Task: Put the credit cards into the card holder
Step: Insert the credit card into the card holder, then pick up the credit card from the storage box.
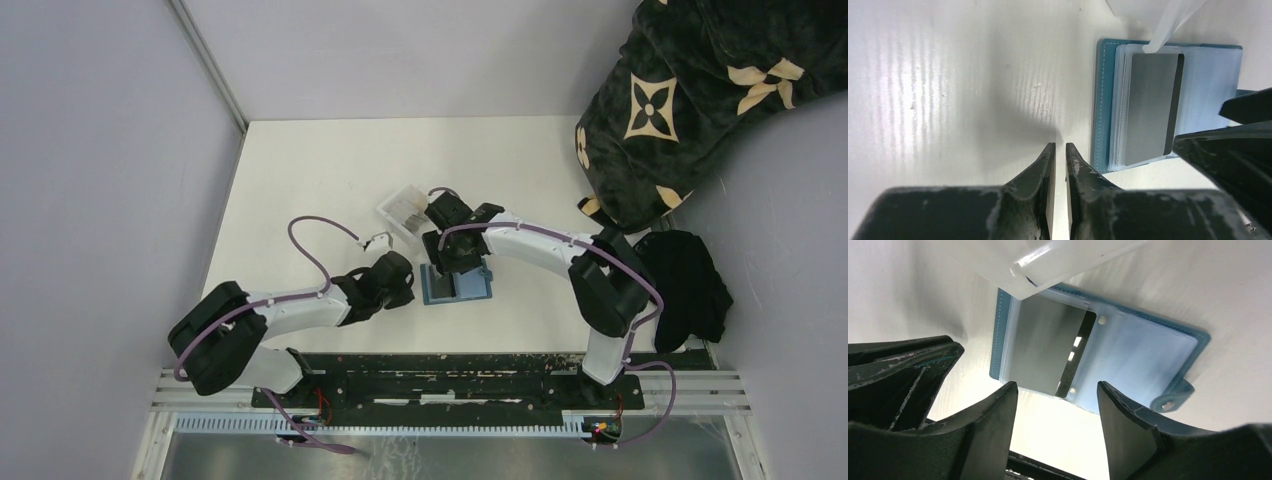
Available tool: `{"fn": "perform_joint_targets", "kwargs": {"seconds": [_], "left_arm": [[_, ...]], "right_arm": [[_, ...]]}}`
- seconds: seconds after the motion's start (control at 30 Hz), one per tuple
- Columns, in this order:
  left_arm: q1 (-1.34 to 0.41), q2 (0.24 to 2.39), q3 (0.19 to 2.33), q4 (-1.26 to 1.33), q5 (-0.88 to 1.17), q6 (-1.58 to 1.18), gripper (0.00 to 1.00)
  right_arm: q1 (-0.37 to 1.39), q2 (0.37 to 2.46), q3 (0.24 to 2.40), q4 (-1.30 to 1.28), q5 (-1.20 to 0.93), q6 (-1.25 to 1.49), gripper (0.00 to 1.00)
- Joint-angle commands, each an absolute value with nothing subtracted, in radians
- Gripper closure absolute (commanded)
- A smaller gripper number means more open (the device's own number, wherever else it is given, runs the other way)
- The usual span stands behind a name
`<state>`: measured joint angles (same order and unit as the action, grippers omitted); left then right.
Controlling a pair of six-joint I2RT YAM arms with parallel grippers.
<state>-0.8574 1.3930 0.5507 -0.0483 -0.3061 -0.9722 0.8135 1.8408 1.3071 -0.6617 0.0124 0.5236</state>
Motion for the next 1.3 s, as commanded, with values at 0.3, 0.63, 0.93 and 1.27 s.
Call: {"fn": "perform_joint_targets", "kwargs": {"seconds": [0.3,0.63,0.93,1.27], "left_arm": [[-0.719,1.299,0.682,-0.124,-0.401,-0.932,0.58],[-0.541,1.407,0.722,-0.049,-0.286,-0.907,0.50],[-0.488,1.535,0.804,-0.015,-0.218,-0.885,0.48],[-0.449,1.594,0.833,-0.005,-0.180,-0.860,0.47]], "right_arm": [[0.768,1.793,1.560,-0.629,0.037,0.376,0.34],[0.661,2.029,1.815,-0.579,-0.141,0.350,0.36],[0.634,2.200,1.976,-0.553,-0.230,0.352,0.35],[0.619,2.345,2.152,-0.640,-0.258,0.350,0.35]]}}
